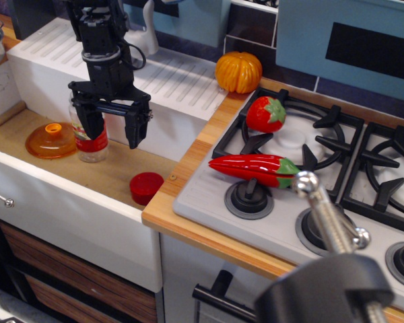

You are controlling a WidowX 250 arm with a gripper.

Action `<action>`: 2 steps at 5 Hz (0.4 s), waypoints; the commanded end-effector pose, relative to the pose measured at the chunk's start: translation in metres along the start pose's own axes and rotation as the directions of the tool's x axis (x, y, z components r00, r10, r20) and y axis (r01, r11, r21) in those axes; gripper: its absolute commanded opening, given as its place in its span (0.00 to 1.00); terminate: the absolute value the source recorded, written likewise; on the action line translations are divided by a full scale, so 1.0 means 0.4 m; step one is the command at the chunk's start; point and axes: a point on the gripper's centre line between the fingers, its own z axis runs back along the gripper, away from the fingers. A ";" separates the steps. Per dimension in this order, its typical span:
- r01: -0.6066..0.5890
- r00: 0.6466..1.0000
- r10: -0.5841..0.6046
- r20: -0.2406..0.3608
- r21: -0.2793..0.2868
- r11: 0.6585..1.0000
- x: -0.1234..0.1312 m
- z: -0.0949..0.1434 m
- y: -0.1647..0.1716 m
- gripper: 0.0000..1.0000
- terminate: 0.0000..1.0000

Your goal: Put cap on container

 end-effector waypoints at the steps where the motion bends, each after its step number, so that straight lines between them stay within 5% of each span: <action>1: 0.000 1.000 0.000 0.000 0.000 1.000 0.000 0.000 0.000 1.00 0.00; 2: -0.048 0.999 0.047 -0.022 -0.032 0.998 0.017 -0.019 0.000 1.00 0.00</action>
